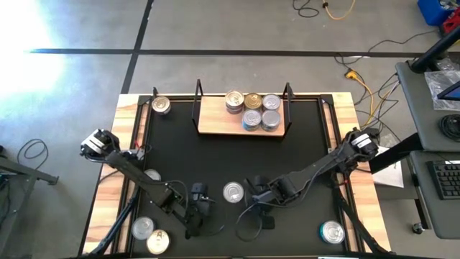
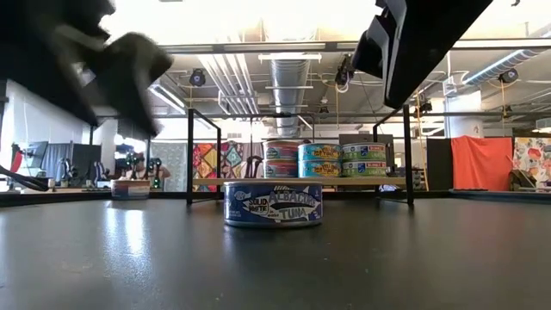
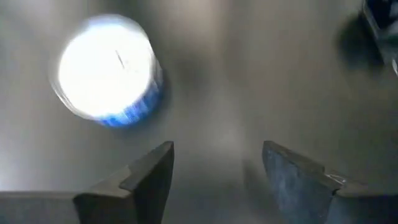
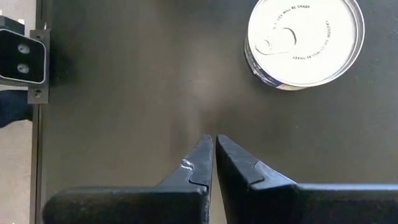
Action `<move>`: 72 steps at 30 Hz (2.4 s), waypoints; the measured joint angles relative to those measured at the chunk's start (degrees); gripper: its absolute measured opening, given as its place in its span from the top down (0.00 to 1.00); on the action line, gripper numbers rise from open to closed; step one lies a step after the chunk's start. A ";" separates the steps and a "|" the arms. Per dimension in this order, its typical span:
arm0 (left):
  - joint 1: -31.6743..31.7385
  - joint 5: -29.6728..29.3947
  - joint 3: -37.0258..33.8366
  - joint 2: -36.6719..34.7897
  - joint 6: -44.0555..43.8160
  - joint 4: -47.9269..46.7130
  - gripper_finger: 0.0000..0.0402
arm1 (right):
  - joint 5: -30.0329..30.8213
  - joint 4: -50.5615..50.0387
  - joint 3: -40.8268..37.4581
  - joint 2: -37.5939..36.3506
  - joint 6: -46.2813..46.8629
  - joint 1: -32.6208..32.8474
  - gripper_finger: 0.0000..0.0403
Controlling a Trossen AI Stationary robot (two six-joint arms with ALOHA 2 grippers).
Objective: Stack canned seafood by type on shelf
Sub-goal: Put the blue tuna can on the shelf
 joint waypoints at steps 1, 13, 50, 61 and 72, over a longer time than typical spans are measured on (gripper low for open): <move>-0.02 1.27 -0.60 0.11 -1.46 -0.26 0.42 | 0.01 0.00 0.00 0.00 0.00 0.00 0.97; 1.16 7.74 -16.69 -3.07 -1.81 24.23 0.04 | 1.73 1.01 -0.17 -0.02 -0.42 -0.35 0.97; 15.42 8.54 -21.76 7.42 10.01 41.12 0.04 | 4.54 4.53 -3.79 10.13 2.56 -6.96 0.97; 16.50 4.22 -14.93 16.63 7.17 46.35 0.04 | 4.31 10.30 -3.22 10.81 -0.65 -7.85 0.97; 17.29 4.77 -11.92 18.43 11.43 47.69 0.03 | 3.22 9.70 -2.45 11.76 -0.90 -9.99 0.97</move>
